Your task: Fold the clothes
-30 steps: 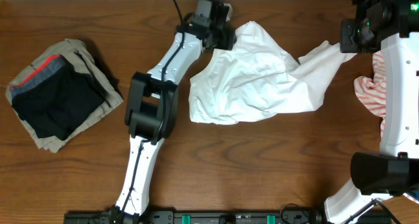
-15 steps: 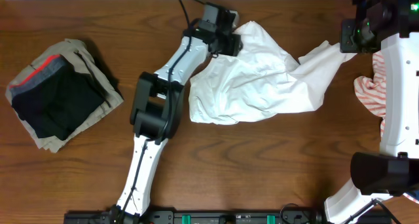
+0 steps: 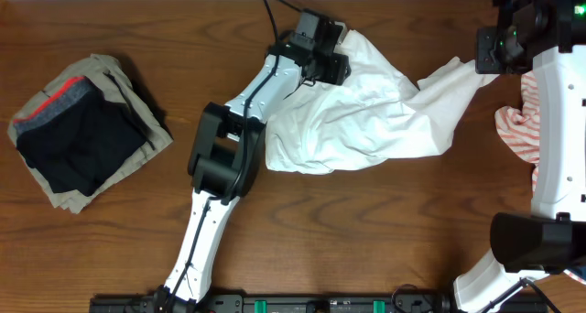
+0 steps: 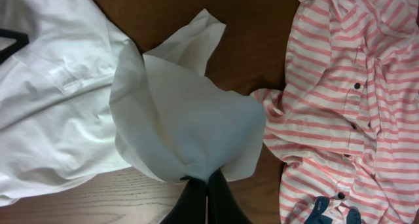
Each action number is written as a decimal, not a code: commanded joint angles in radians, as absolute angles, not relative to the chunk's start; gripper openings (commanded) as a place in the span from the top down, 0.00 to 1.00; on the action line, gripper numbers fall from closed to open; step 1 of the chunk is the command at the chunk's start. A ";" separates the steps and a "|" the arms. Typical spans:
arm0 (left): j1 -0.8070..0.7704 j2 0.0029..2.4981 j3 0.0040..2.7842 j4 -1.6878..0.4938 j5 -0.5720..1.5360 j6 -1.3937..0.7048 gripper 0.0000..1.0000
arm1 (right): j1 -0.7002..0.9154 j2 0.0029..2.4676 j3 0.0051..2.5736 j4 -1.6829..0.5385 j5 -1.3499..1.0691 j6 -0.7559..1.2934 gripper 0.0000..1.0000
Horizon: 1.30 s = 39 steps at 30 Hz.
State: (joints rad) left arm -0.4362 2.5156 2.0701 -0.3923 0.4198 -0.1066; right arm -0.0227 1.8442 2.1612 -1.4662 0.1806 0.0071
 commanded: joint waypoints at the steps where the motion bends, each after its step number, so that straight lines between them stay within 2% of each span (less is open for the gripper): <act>1: -0.420 2.515 2.074 -0.374 0.434 -0.102 0.47 | -0.026 1.830 2.162 -1.466 0.191 0.002 0.99; 15: -0.423 2.504 2.077 -0.359 0.490 -0.144 0.47 | -0.026 1.830 2.162 -1.461 0.191 -0.001 0.99; 22: -0.443 2.505 2.077 -0.418 0.482 -0.131 0.46 | -0.026 1.830 2.162 -1.462 0.191 -0.001 0.99; 39: -0.444 2.494 2.077 -0.326 0.483 -0.135 0.47 | -0.026 1.830 2.162 -1.461 0.192 -0.001 0.99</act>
State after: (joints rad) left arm -0.4454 2.5156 2.0701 -0.3283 0.4686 -0.1341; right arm -0.0227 1.8442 2.1612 -1.4628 0.1806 0.0067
